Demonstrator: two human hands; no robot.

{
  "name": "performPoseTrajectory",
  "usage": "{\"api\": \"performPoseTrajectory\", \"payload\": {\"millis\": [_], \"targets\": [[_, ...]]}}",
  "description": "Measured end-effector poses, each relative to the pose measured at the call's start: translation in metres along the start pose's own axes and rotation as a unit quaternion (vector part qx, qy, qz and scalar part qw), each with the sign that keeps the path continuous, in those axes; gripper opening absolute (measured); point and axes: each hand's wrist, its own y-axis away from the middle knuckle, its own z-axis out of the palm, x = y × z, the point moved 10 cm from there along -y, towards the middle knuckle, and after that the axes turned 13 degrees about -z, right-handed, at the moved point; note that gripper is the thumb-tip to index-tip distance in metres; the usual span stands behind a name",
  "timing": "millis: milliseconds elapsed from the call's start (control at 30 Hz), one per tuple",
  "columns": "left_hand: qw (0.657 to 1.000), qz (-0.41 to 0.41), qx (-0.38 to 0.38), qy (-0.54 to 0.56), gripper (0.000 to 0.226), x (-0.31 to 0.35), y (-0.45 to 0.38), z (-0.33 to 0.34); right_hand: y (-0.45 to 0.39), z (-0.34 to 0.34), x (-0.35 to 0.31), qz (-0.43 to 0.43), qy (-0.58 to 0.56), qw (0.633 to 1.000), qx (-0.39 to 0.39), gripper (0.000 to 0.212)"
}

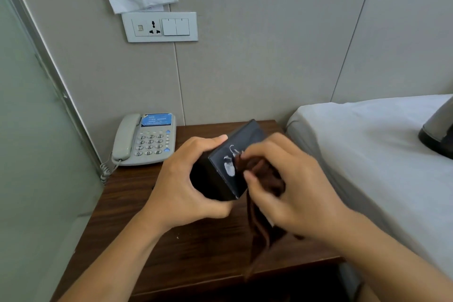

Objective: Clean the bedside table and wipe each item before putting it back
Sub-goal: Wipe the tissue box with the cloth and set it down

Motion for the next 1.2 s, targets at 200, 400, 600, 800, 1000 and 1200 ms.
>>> {"api": "performPoseTrajectory", "payload": {"millis": [200,400,600,800,1000,1200], "targets": [[1.0,-0.013,0.0,-0.018,0.1,0.0,-0.004,0.001,-0.022,-0.013,0.048,0.101,0.073,0.99,0.066,0.016],[1.0,-0.009,-0.024,-0.016,0.102,0.001,-0.001,0.001,-0.014,0.003,-0.016,-0.007,-0.013,1.0,-0.016,0.021],[0.999,-0.022,-0.006,-0.042,0.102,0.001,-0.003,0.006,-0.027,-0.013,0.036,0.078,0.043,0.995,0.049,0.014],[0.999,-0.015,-0.02,-0.026,0.101,-0.001,-0.001,0.002,-0.011,0.006,-0.019,-0.024,-0.008,0.998,-0.052,0.02],[0.998,-0.013,-0.017,-0.054,0.101,0.002,-0.003,0.009,-0.029,-0.009,0.028,0.063,0.036,0.997,0.029,0.015],[0.999,-0.004,-0.01,-0.041,0.101,0.0,-0.002,0.004,-0.02,0.006,-0.013,-0.017,-0.015,0.999,-0.029,0.019]]}}
